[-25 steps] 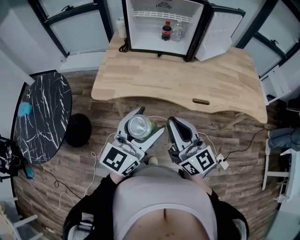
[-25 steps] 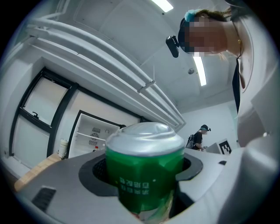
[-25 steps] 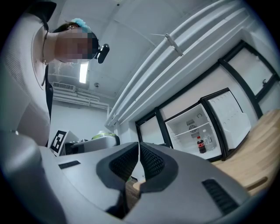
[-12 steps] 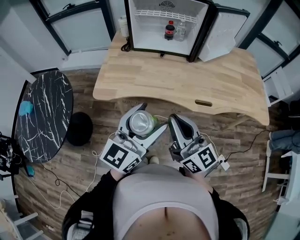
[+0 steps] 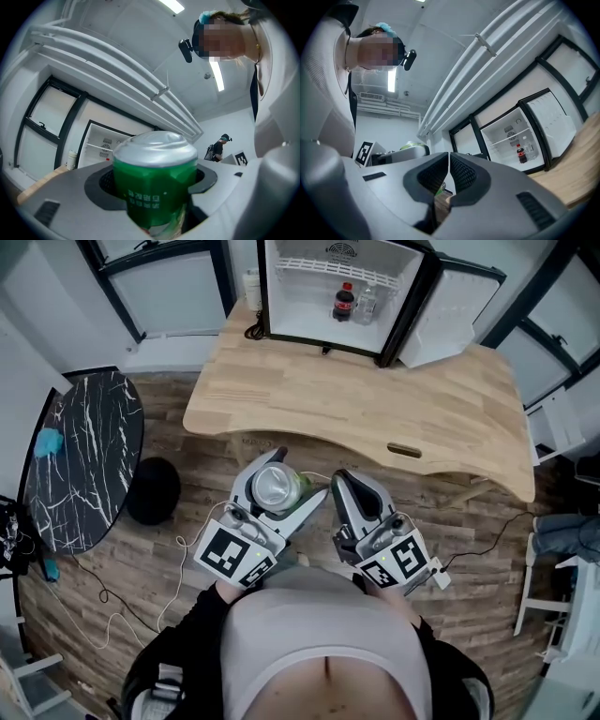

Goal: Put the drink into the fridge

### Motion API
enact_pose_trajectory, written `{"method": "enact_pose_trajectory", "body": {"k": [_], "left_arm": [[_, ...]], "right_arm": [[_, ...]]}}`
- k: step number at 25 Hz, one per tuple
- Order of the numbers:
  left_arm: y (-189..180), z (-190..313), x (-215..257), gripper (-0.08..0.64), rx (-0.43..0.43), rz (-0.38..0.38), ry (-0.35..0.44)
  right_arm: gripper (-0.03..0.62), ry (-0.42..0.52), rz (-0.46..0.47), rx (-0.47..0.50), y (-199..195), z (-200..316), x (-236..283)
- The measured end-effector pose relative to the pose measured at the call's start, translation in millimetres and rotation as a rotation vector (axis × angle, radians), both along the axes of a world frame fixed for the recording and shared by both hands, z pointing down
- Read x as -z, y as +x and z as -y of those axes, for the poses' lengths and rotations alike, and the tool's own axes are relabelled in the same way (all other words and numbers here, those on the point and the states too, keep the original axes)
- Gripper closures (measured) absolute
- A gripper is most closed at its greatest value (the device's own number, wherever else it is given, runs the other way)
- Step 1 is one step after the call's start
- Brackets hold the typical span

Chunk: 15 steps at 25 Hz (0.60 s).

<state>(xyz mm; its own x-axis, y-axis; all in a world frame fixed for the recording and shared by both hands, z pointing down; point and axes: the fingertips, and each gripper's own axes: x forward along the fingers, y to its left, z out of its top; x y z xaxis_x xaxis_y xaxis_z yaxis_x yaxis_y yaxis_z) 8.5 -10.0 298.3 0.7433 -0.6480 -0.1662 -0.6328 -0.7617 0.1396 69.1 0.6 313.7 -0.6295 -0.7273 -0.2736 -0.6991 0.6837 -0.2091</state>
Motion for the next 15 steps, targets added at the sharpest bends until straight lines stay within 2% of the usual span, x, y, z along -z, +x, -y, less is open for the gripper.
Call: {"method": "enact_pose_trajectory", "body": {"k": [6,15], "left_arm": [[-7.5,2.5,-1.5,0.212,-0.002,-0.020,0.001],[-3.8,53.3,-3.3,0.212,-0.019,-0.029,0.015]], "right_arm": [[0.560,-0.001,-0.002,0.016,-8.6,6.8,-3.0],[0.560,0.018,-0.013,-0.010,-3.4,51.9,-1.6]]}}
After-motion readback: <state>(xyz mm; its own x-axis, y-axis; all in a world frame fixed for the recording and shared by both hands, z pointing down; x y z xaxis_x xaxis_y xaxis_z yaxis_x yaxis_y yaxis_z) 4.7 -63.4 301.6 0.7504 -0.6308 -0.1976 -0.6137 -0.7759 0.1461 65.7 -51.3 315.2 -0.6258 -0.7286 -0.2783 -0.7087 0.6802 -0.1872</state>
